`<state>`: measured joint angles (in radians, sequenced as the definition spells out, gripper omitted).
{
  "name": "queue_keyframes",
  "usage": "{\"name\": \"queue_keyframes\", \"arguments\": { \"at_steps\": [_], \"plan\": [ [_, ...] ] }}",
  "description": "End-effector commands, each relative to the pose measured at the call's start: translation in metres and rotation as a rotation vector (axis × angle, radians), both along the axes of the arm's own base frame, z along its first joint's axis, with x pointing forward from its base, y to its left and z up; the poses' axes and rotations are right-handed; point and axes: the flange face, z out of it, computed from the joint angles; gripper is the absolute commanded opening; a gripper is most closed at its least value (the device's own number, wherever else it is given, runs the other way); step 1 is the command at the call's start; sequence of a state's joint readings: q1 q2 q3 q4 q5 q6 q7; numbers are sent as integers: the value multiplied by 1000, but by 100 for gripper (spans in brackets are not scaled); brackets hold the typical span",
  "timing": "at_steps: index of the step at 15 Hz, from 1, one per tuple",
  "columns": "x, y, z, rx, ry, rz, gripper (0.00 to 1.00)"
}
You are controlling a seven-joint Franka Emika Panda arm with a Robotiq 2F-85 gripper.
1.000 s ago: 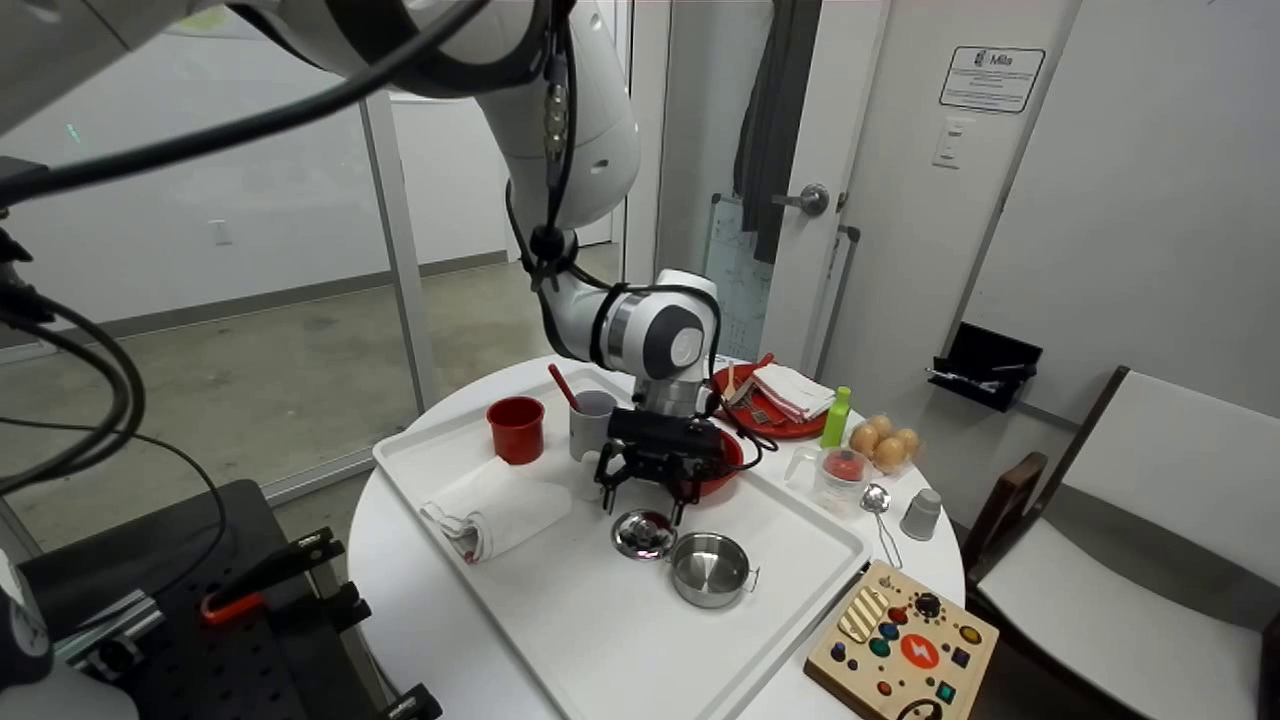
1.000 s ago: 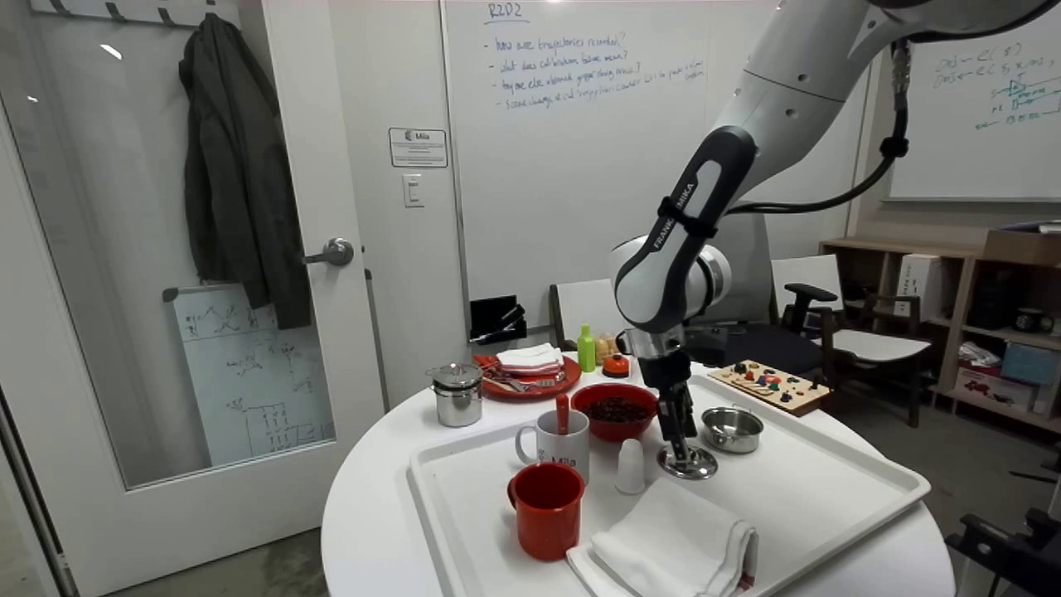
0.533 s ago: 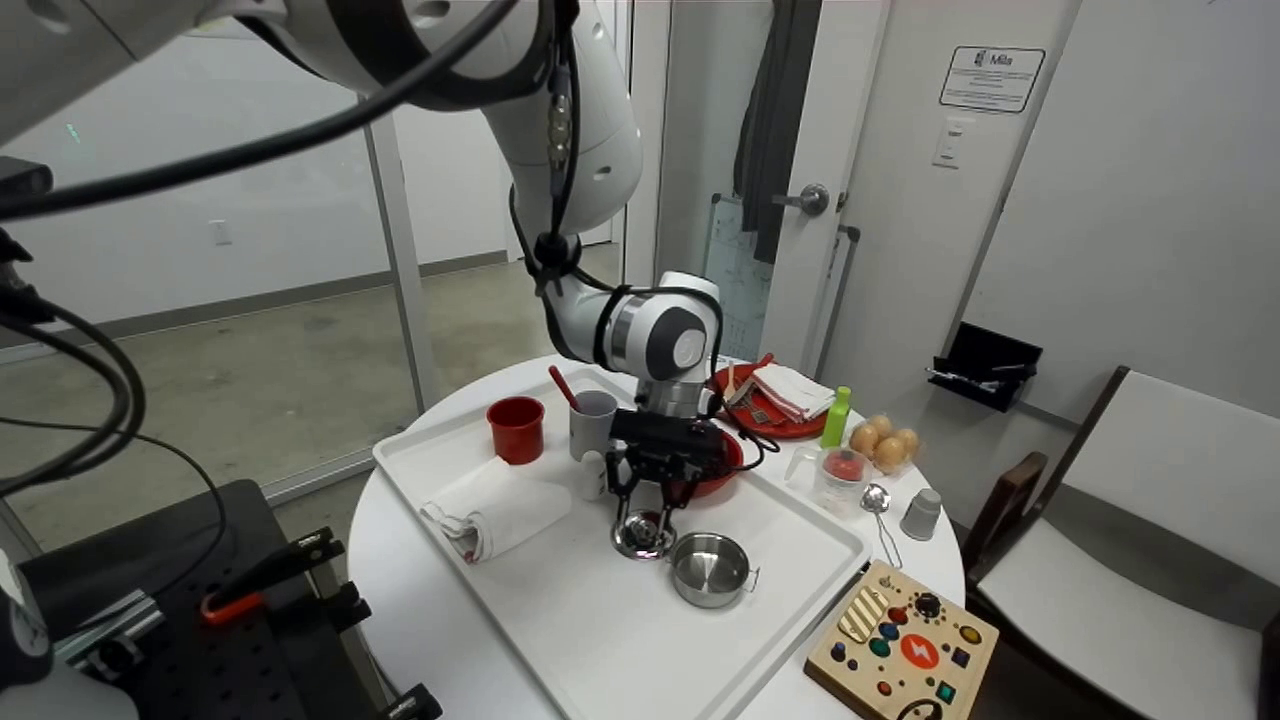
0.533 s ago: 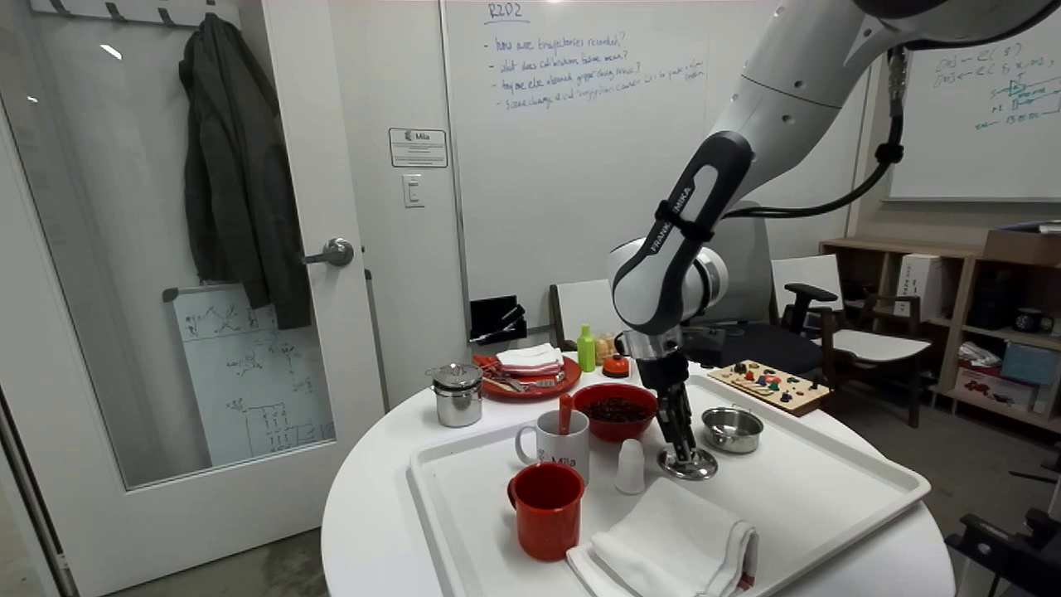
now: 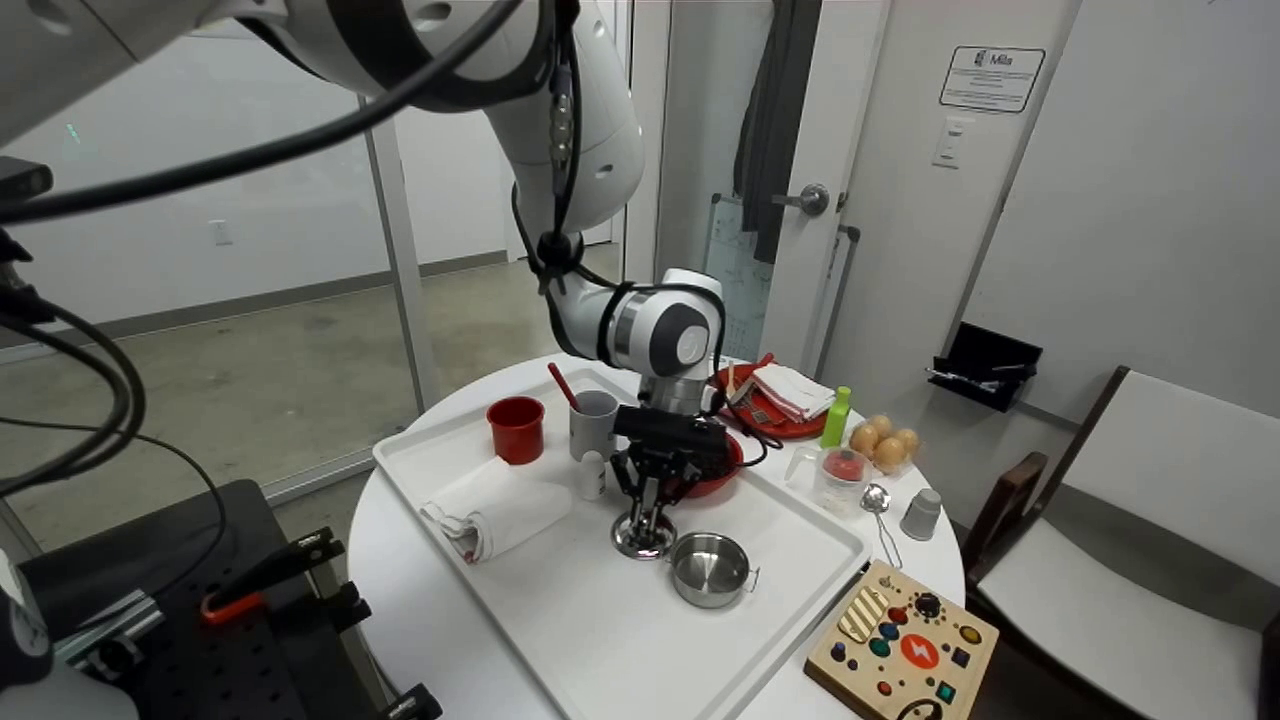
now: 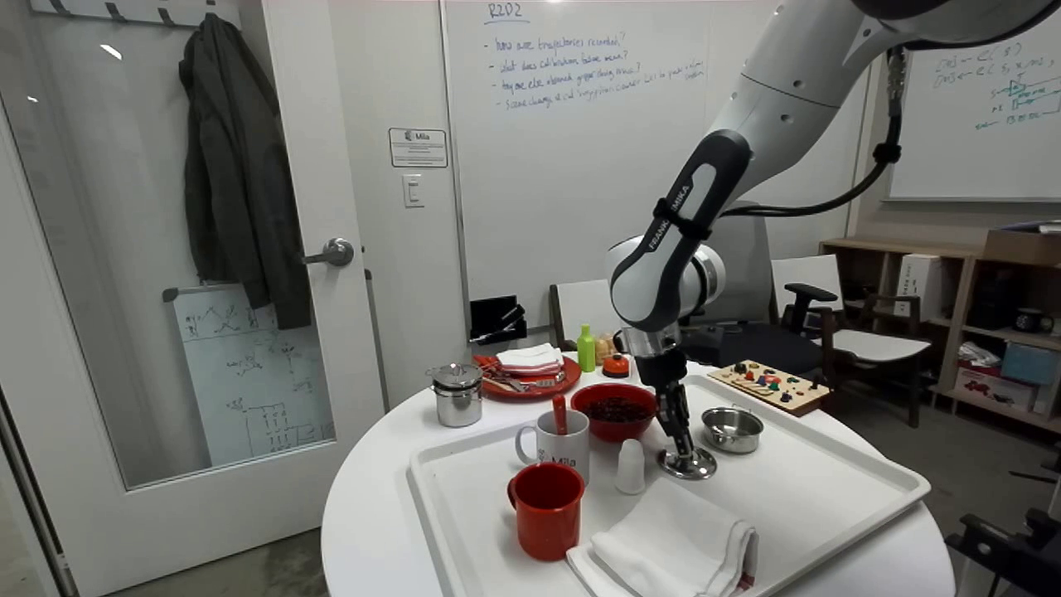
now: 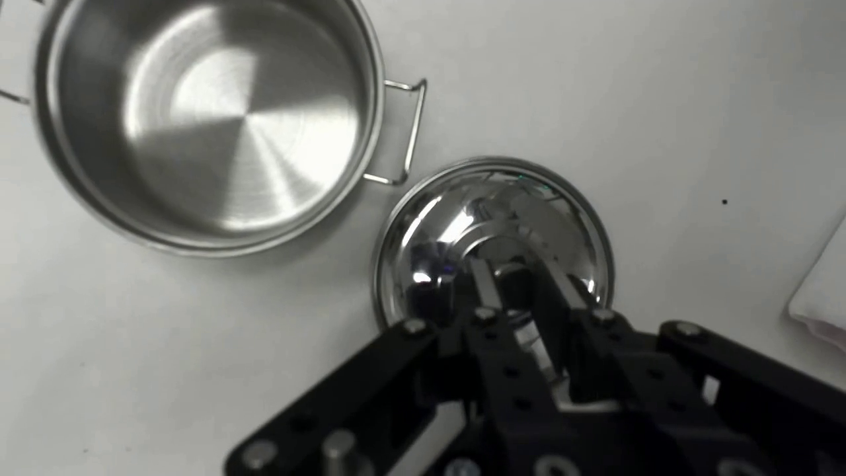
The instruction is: Pick the lid on the tray and put it on the pot
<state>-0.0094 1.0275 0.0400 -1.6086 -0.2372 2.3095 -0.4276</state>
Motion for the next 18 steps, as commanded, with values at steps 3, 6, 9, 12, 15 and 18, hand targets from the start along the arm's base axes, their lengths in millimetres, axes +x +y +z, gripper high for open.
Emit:
{"name": "queue_keyframes", "arguments": {
  "at_steps": [3, 6, 9, 12, 15, 18],
  "plan": [
    [6, 0, 0, 0, 11, -23, 13],
    [9, -1, 16, 15, -4, -7, 13],
    [13, 3, 38, 34, -24, 21, 13],
    [18, 10, 67, 45, -50, 52, 13],
    [15, 14, 93, 34, -39, 73, 13],
    [12, 14, 111, 24, -26, 79, 12]
  ]
}}
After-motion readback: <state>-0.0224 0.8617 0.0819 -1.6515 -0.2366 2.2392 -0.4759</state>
